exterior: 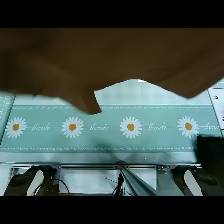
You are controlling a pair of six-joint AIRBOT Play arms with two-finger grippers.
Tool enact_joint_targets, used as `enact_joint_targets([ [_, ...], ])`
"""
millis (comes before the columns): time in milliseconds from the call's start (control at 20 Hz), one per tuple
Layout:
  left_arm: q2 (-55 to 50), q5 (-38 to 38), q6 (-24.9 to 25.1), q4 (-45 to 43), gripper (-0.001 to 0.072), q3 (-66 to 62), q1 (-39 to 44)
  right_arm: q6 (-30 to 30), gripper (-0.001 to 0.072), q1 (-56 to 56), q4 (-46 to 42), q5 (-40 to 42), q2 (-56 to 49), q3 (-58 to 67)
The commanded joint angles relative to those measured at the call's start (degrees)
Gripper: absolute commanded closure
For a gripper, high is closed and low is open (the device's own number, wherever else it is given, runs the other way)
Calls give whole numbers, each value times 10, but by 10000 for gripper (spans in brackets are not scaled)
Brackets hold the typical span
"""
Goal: Fold the shirts.
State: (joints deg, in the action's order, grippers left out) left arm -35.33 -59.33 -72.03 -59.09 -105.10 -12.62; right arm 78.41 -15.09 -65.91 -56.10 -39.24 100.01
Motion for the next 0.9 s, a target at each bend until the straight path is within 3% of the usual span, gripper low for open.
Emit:
enact_joint_targets([
  [0, 78, -61, -75, -107, 689, -8, 0, 65, 688, 0, -72, -115, 13, 85],
  [250, 51, -276, -124, -110, 689, -46, 0, 71, 688, 0, -148, -355, 7, 113],
  [450, -21, -465, -160, -82, 688, -46, 0, 71, 688, 1, -136, -470, -49, 109],
  [700, -123, -461, -156, -65, 688, -15, 2, 61, 689, 1, -120, -469, -152, 4],
  [850, -219, -438, -125, -65, 687, 15, 2, 44, 688, 1, -125, -403, -254, -48],
])
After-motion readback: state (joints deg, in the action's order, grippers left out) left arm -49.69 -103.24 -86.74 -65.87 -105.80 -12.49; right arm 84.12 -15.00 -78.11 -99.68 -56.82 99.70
